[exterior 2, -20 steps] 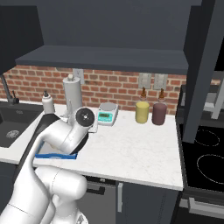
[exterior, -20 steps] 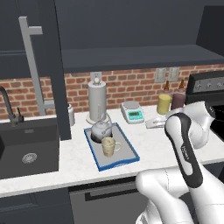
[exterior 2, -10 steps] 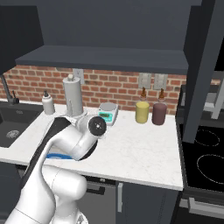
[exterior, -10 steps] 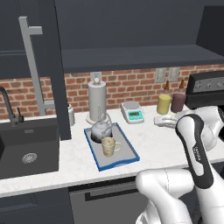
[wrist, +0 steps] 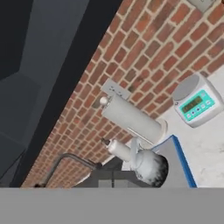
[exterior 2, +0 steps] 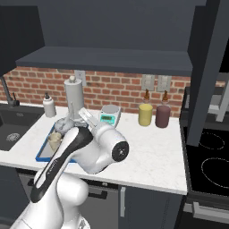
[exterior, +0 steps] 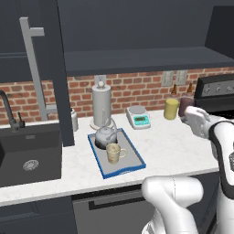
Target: Pick the kettle from the counter and place it on the tray. Then pick the mug from the cabinet and place it on the tray. Then close the cabinet doors.
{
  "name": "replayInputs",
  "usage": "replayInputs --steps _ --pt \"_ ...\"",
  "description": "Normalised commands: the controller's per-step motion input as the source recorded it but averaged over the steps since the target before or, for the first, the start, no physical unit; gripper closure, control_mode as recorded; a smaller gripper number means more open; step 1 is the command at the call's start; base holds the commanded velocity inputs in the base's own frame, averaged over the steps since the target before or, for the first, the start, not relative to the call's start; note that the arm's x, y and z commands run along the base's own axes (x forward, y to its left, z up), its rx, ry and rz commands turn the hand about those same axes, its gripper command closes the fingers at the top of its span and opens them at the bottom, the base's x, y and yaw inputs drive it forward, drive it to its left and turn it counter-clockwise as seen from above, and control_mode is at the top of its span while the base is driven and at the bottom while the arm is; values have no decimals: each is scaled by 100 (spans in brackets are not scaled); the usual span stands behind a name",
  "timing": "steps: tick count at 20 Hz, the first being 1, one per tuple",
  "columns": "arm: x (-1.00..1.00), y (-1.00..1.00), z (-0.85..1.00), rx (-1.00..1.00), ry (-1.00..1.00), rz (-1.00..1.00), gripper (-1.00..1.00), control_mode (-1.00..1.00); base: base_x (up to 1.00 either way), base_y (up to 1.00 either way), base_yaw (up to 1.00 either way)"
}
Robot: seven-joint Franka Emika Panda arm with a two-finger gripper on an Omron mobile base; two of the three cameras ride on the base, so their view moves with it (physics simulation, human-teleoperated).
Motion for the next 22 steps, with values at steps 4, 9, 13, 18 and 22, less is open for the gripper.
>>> replayInputs --steps 4,9,13,18,22 --pt "-17 -39 14 21 -14 -15 100 -100 0 0 0" --pt "-23 -58 14 10 -7 -10 100 -100 0 0 0" --pt "-27 -69 30 18 -5 -5 100 -100 0 0 0" --pt "-24 -73 30 23 -9 -3 100 -100 0 0 0" --pt "-19 -65 19 14 -12 -3 100 -100 0 0 0"
